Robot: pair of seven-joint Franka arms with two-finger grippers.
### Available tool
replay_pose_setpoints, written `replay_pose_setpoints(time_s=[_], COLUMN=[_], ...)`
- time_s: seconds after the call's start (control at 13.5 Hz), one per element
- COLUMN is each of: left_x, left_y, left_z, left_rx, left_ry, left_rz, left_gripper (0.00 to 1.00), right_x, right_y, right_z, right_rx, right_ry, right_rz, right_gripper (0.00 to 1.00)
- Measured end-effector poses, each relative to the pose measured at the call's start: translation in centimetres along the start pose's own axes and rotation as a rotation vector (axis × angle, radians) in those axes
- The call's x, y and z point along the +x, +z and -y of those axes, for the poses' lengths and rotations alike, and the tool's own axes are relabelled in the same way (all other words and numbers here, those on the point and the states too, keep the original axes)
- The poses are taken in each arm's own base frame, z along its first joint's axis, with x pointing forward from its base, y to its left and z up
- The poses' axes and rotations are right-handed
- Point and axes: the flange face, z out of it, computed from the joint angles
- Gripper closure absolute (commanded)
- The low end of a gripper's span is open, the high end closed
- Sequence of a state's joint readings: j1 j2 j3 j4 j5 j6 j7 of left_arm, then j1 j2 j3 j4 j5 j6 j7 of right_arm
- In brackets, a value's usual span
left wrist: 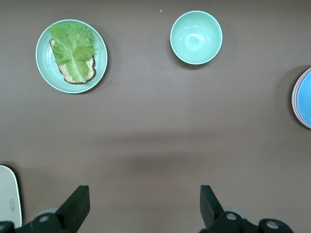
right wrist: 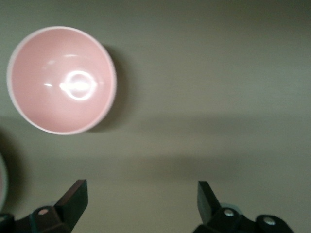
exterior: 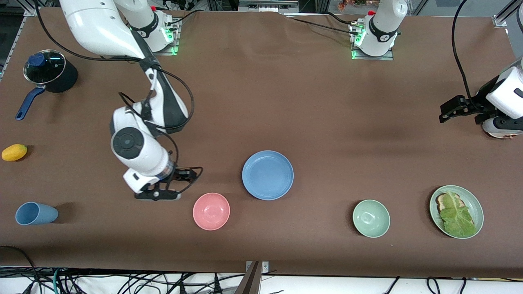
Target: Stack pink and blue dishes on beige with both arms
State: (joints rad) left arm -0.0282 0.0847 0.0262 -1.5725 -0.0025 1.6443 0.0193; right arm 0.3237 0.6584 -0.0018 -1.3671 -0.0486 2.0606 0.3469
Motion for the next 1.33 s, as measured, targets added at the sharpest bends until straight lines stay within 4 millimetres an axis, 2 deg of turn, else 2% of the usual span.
replay_pose_setpoints(time_s=[0.22,0.52,0.67,0.81,1.11,1.33], left_x=[0.0,0.0,0.0,0.0,0.0,0.0], left_y=[0.0,0.0,0.0,0.0,0.0,0.1], left_z=[0.0,0.0,0.0,0.0,-0.1,-0.2], left_rx=[0.0,0.0,0.0,0.0,0.0,0.0], left_ry=[0.0,0.0,0.0,0.0,0.003,0.005], left_rz=[0.001,0.001,0.001,0.001,0.001,0.001], left_gripper=[0.0,0.0,0.0,0.0,0.0,0.0], right_x=[-1.5,-5.7,-7.3,-8.2,-9.0,-9.8], right_y=[-6.3,-15.9,-19.3,-20.9,-22.2,-24.4], right_z=[-3.4,-8.3,-10.4,-12.6,-14.4,-17.0], right_rx=[-0.028,-0.042,-0.041,-0.029,-0.019,-0.009], right_ry=[0.019,0.023,-0.006,-0.031,-0.027,-0.036], right_rz=[0.012,0.037,0.041,0.054,0.073,0.064], right_gripper=[0.0,0.0,0.0,0.0,0.0,0.0])
